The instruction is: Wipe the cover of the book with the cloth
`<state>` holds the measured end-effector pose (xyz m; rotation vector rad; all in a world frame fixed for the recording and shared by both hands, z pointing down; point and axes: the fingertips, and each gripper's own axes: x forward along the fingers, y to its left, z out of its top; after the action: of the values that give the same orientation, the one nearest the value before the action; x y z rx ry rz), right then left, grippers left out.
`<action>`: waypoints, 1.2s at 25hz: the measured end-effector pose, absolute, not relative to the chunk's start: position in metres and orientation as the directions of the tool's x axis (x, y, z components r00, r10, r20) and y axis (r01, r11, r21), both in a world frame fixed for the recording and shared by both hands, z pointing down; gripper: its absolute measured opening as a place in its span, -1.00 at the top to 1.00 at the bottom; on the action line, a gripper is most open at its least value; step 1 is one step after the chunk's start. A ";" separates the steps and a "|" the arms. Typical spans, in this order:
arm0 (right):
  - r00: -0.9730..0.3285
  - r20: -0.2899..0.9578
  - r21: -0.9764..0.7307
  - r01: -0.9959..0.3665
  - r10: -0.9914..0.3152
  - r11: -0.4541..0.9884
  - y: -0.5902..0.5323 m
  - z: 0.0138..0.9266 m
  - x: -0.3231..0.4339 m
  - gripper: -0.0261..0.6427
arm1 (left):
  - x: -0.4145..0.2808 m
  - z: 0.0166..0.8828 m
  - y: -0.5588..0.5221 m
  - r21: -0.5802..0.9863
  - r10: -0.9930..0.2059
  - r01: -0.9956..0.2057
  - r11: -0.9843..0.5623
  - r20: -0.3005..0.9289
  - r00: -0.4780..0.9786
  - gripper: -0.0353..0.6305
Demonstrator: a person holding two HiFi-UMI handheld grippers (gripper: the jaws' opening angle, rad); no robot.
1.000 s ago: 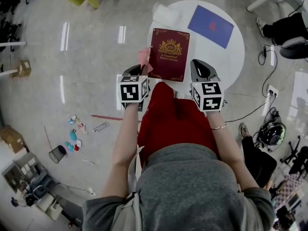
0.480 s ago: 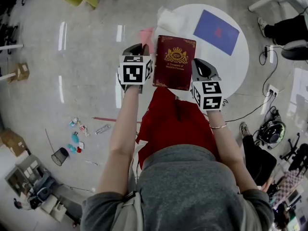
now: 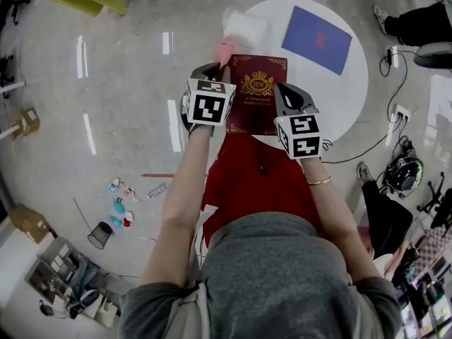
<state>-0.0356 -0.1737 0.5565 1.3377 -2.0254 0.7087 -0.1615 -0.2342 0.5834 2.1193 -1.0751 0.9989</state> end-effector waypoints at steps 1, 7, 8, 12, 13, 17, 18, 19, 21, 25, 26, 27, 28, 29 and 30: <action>-0.310 0.733 -0.105 -0.931 -0.605 0.350 -0.173 0.558 -0.036 0.83 | -0.160 0.585 -0.230 0.143 -0.417 -0.833 -0.534 0.813 0.407 0.79; -0.327 0.741 -0.103 -0.919 -0.587 0.381 -0.166 0.564 -0.037 0.83 | -0.157 0.589 -0.195 0.179 -0.369 -0.813 -0.553 0.822 0.433 0.79; -0.330 0.742 -0.103 -0.916 -0.584 0.387 -0.164 0.563 -0.037 0.83 | -0.158 0.589 -0.189 0.185 -0.367 -0.815 -0.549 0.823 0.433 0.79; -0.347 0.743 -0.102 -0.904 -0.572 0.416 -0.154 0.562 -0.038 0.83 | -0.164 0.589 -0.163 0.194 -0.358 -0.829 -0.524 0.833 0.421 0.79; -0.352 0.743 -0.102 -0.900 -0.569 0.424 -0.151 0.562 -0.038 0.83 | -0.166 0.589 -0.156 0.196 -0.357 -0.834 -0.516 0.836 0.418 0.79; -0.375 0.740 -0.104 -0.884 -0.558 0.456 -0.137 0.560 -0.041 0.83 | -0.171 0.588 -0.127 0.203 -0.357 -0.854 -0.479 0.844 0.400 0.79; -0.381 0.738 -0.105 -0.880 -0.556 0.464 -0.134 0.559 -0.041 0.83 | -0.171 0.588 -0.120 0.203 -0.358 -0.860 -0.468 0.846 0.395 0.79; -0.388 0.736 -0.105 -0.875 -0.555 0.472 -0.131 0.558 -0.041 0.83 | -0.172 0.588 -0.113 0.203 -0.361 -0.866 -0.457 0.848 0.389 0.79; -0.401 0.733 -0.106 -0.866 -0.550 0.489 -0.124 0.557 -0.041 0.83 | -0.172 0.589 -0.099 0.198 -0.370 -0.880 -0.432 0.851 0.373 0.79; -0.422 0.725 -0.107 -0.849 -0.544 0.517 -0.109 0.552 -0.040 0.83 | -0.174 0.588 -0.074 0.190 -0.386 -0.905 -0.379 0.857 0.342 0.79; -0.427 0.723 -0.107 -0.846 -0.543 0.522 -0.106 0.551 -0.039 0.83 | -0.175 0.588 -0.068 0.188 -0.388 -0.911 -0.368 0.859 0.334 0.79; -0.432 0.720 -0.108 -0.843 -0.543 0.527 -0.102 0.550 -0.039 0.83 | -0.175 0.588 -0.062 0.185 -0.391 -0.915 -0.358 0.861 0.327 0.79; -0.437 0.718 -0.109 -0.839 -0.542 0.532 -0.098 0.550 -0.038 0.83 | -0.174 0.588 -0.056 0.183 -0.394 -0.919 -0.348 0.861 0.321 0.79; -0.442 0.715 -0.110 -0.836 -0.541 0.538 -0.094 0.549 -0.037 0.83 | -0.174 0.588 -0.051 0.182 -0.397 -0.923 -0.339 0.862 0.316 0.79; -0.446 0.713 -0.110 -0.833 -0.540 0.543 -0.090 0.549 -0.036 0.83 | -0.173 0.587 -0.046 0.182 -0.399 -0.926 -0.331 0.862 0.312 0.79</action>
<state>-0.0357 -0.0901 0.5485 1.1026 -2.1541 0.6050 -0.1729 -0.0455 0.5873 1.8782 -1.1761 0.9537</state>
